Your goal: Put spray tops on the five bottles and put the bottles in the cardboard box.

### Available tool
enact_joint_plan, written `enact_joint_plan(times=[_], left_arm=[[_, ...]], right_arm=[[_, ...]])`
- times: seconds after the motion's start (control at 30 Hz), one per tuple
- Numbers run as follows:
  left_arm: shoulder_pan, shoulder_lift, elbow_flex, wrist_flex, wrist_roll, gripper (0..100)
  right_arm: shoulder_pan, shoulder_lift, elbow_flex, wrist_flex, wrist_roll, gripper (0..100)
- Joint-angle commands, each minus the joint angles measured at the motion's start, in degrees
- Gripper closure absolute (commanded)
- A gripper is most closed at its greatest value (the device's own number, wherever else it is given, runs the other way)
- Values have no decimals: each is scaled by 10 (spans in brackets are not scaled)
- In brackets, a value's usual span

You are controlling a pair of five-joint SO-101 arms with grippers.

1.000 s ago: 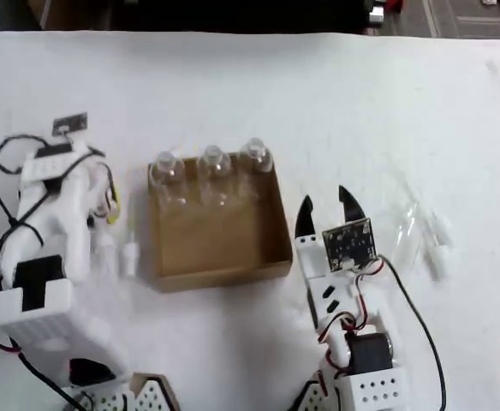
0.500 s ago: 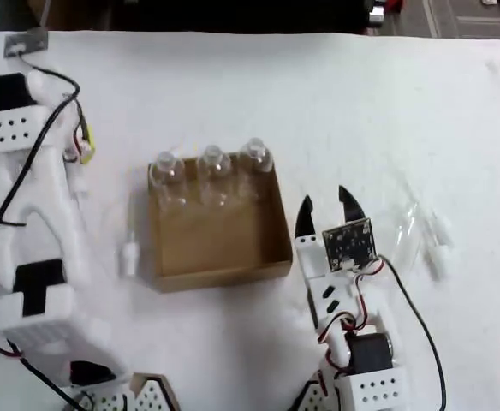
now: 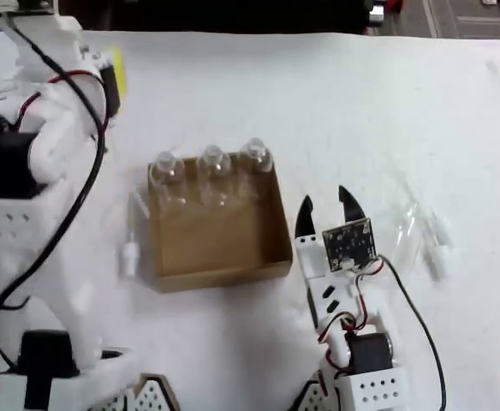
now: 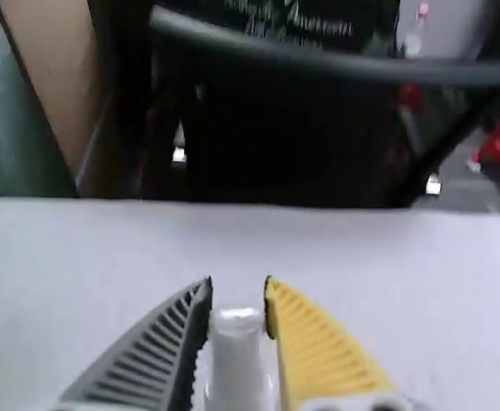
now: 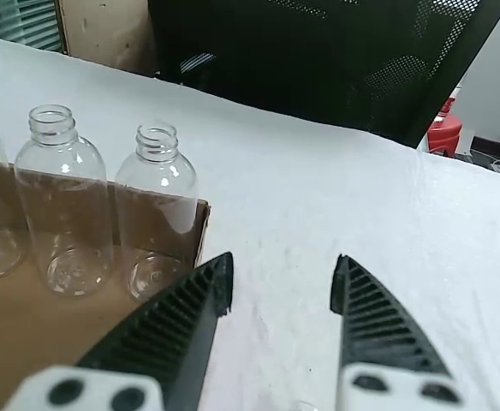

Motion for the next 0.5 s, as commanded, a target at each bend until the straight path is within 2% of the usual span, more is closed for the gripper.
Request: enact_joint_plan(times=[0.0, 0.23, 0.33, 0.47], left_arm=[[15, -36, 21, -108, 4, 974], [51, -104, 114, -178, -69, 976], [51, -166, 220, -250, -73, 976], [49, -283, 397, -385, -74, 976]], right_arm=[[0, -1, 4, -11, 7, 832], [0, -1, 4, -10, 7, 832], [0, -1, 4, -10, 7, 832], [0, -1, 4, -10, 7, 832]])
